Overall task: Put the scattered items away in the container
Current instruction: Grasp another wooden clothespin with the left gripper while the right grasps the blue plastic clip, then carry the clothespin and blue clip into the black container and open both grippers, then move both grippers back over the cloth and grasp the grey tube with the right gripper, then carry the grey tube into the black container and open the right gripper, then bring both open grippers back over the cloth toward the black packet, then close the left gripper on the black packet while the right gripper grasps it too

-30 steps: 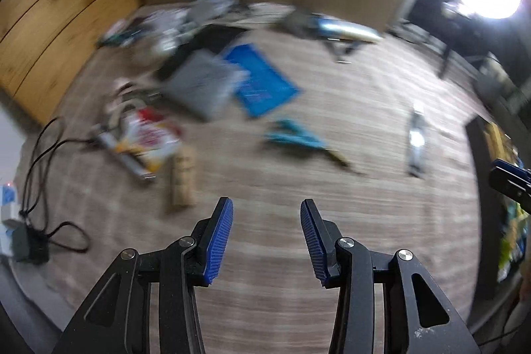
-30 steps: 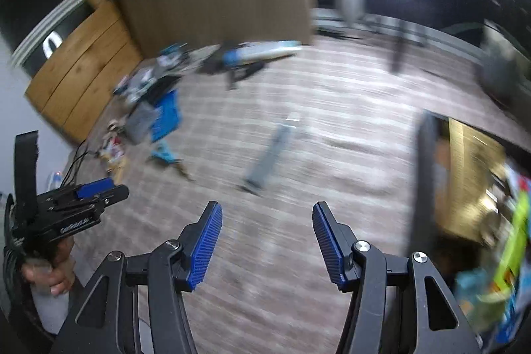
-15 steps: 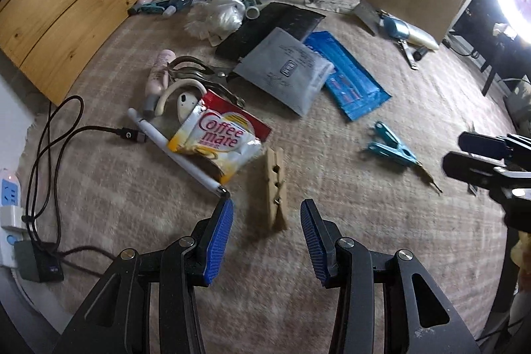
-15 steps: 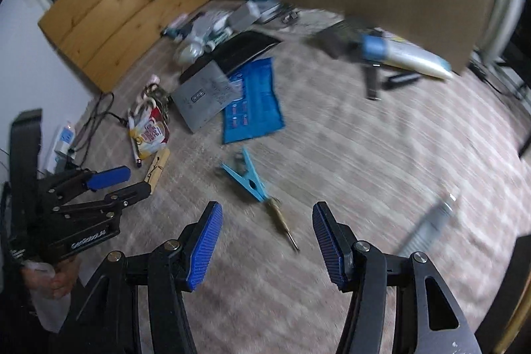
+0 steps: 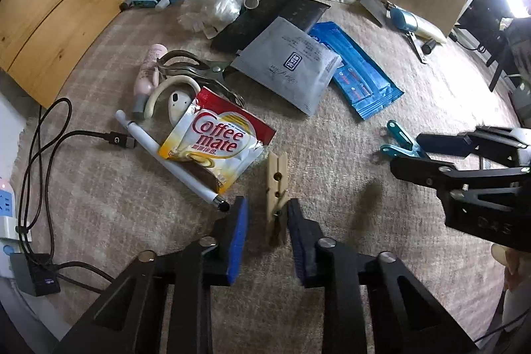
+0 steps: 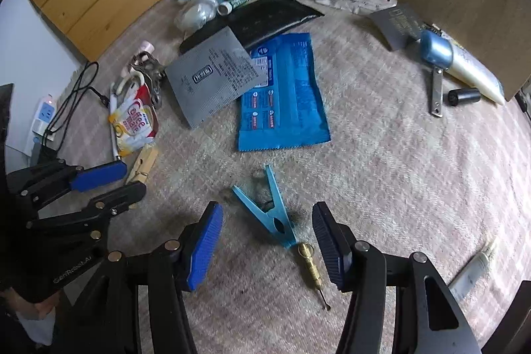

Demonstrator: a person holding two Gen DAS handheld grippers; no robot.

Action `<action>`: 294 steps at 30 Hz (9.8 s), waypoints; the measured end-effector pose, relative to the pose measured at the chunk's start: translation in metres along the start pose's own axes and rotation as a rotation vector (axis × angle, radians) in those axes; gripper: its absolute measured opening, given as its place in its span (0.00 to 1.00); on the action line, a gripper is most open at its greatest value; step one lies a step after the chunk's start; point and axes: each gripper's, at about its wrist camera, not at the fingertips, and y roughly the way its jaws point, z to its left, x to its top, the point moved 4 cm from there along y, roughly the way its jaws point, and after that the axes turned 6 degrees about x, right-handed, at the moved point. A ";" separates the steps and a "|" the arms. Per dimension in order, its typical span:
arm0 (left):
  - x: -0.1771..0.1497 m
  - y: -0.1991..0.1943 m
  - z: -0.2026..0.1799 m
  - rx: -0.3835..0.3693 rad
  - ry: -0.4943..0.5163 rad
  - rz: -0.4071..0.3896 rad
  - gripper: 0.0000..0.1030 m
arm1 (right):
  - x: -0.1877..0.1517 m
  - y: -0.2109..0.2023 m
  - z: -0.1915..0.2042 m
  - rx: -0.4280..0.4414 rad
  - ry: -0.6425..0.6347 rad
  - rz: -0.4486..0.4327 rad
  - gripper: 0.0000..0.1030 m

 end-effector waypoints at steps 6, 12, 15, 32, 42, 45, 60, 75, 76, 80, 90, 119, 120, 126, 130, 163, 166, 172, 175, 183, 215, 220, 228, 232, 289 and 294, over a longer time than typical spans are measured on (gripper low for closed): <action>-0.001 -0.001 0.009 -0.026 -0.047 0.005 0.13 | -0.001 -0.003 -0.003 -0.005 0.015 -0.027 0.16; -0.012 -0.016 0.003 -0.054 -0.063 -0.006 0.13 | -0.019 -0.018 -0.007 0.041 0.072 -0.066 0.16; -0.013 -0.030 -0.009 -0.077 -0.052 -0.025 0.13 | -0.032 -0.033 -0.009 0.057 0.098 -0.101 0.16; -0.023 -0.100 -0.180 -0.292 0.169 -0.096 0.13 | -0.144 -0.171 -0.087 0.023 0.368 -0.357 0.16; -0.063 -0.130 -0.327 -0.436 0.383 -0.078 0.13 | -0.251 -0.245 -0.175 -0.093 0.591 -0.465 0.16; -0.076 -0.136 -0.365 -0.467 0.441 -0.068 0.13 | -0.284 -0.261 -0.198 -0.127 0.650 -0.486 0.16; -0.120 -0.142 -0.480 -0.512 0.616 -0.015 0.13 | -0.392 -0.294 -0.267 -0.226 0.839 -0.506 0.16; -0.126 -0.157 -0.493 -0.531 0.670 -0.055 0.30 | -0.404 -0.298 -0.272 -0.260 0.865 -0.501 0.47; -0.125 -0.159 -0.490 -0.528 0.672 -0.070 0.30 | -0.402 -0.301 -0.272 -0.268 0.862 -0.512 0.49; -0.115 -0.161 -0.479 -0.514 0.657 -0.088 0.30 | -0.392 -0.306 -0.266 -0.271 0.843 -0.533 0.49; -0.072 -0.143 -0.416 -0.475 0.558 -0.087 0.41 | -0.341 -0.297 -0.241 -0.221 0.780 -0.528 0.50; 0.036 -0.008 -0.284 -0.491 0.336 0.065 0.52 | -0.111 -0.097 -0.209 0.230 0.685 -0.220 0.37; 0.034 -0.003 -0.287 -0.492 0.348 0.074 0.51 | -0.110 -0.092 -0.210 0.233 0.695 -0.214 0.32; 0.026 -0.001 -0.296 -0.523 0.375 0.064 0.45 | -0.107 -0.078 -0.209 0.250 0.689 -0.196 0.26; 0.020 -0.001 -0.304 -0.559 0.376 0.082 0.31 | -0.105 -0.076 -0.208 0.275 0.695 -0.198 0.26; -0.048 -0.164 -0.446 -0.677 0.583 -0.106 0.29 | -0.231 -0.246 -0.234 0.172 0.753 -0.481 0.12; -0.062 -0.174 -0.473 -0.699 0.622 -0.103 0.29 | -0.255 -0.260 -0.247 0.145 0.783 -0.504 0.12; -0.088 -0.183 -0.526 -0.738 0.691 -0.080 0.29 | -0.303 -0.281 -0.275 0.091 0.855 -0.533 0.12; -0.097 -0.187 -0.543 -0.741 0.721 -0.088 0.29 | -0.320 -0.288 -0.285 0.067 0.878 -0.540 0.12; -0.093 -0.185 -0.552 -0.711 0.700 -0.109 0.56 | -0.342 -0.306 -0.295 -0.043 0.888 -0.547 0.63; 0.022 -0.091 -0.152 -0.302 0.290 -0.123 0.56 | -0.186 -0.216 -0.154 -0.114 0.521 -0.362 0.63; 0.062 -0.066 -0.095 -0.244 0.294 -0.110 0.56 | -0.155 -0.191 -0.116 -0.214 0.455 -0.331 0.63; 0.128 -0.035 -0.067 -0.218 0.379 -0.089 0.56 | -0.099 -0.164 -0.087 -0.271 0.446 -0.354 0.63; 0.161 -0.018 -0.061 -0.229 0.382 -0.058 0.56 | -0.082 -0.149 -0.094 -0.303 0.506 -0.374 0.74; 0.011 -0.008 -0.199 -0.368 0.297 0.036 0.48 | -0.139 -0.126 -0.121 0.029 0.646 -0.293 0.57; -0.001 -0.013 -0.187 -0.384 0.264 0.041 0.48 | -0.121 -0.101 -0.120 0.119 0.645 -0.243 0.42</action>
